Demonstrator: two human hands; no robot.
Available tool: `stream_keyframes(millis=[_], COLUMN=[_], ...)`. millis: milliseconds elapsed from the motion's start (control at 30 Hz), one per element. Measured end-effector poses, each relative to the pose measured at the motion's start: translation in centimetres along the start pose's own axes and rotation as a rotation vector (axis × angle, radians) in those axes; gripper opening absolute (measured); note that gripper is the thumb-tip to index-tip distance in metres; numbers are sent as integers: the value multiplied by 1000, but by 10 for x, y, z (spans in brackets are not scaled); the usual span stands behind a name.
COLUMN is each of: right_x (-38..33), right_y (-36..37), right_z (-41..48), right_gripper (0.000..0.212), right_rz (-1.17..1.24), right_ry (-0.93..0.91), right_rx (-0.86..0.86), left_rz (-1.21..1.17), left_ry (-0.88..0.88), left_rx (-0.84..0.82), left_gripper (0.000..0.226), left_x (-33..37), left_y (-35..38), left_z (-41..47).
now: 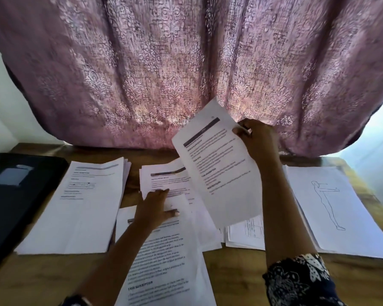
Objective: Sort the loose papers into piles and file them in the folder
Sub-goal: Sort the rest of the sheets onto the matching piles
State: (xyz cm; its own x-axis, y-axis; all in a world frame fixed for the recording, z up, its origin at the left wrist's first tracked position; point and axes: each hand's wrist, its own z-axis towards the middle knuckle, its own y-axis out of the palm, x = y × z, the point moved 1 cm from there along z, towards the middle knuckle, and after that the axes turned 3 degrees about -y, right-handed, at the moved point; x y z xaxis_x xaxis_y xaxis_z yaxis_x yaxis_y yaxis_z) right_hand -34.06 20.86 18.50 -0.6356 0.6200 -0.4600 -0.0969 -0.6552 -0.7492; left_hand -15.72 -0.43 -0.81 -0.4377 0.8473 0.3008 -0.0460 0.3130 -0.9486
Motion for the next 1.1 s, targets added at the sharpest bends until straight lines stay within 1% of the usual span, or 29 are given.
stream_keyframes(millis=[133, 267, 400, 533, 700, 733, 833, 933, 1033, 1100], right_x=[8, 20, 30, 37, 45, 47, 50, 48, 45, 43], right_y=[-1, 0, 6, 11, 10, 10, 11, 18, 25, 27], right_z=[-6, -11, -19, -25, -30, -30, -34, -39, -45, -48], right_gripper=[22, 22, 23, 23, 22, 22, 22, 20, 19, 19], right_rz=[61, 42, 8, 3, 39, 47, 56, 72, 75, 87], right_ry=[-40, -28, 25, 47, 55, 55, 65, 65, 61, 63], right_rx=[62, 37, 10, -7, -12, -10, -12, -44, -73, -81], left_rz=[56, 51, -18, -41, -137, -141, -127, -47, -27, 21], left_ry=[45, 47, -2, 0, -13, -13, 9, 36, 16, 5], left_rx=[46, 40, -42, -128, -143, -138, -126, -182, -233, -264], left_gripper=[71, 64, 58, 69, 55, 55, 65, 71, 77, 75], left_x=[-1, 0, 4, 5, 1, 0, -2, 4, 8, 11], left_y=[3, 0, -11, -13, -15, -15, -12, -11, -12, -14], left_z=[-3, 0, 3, 5, -1, -4, -10, -15, -13, -12])
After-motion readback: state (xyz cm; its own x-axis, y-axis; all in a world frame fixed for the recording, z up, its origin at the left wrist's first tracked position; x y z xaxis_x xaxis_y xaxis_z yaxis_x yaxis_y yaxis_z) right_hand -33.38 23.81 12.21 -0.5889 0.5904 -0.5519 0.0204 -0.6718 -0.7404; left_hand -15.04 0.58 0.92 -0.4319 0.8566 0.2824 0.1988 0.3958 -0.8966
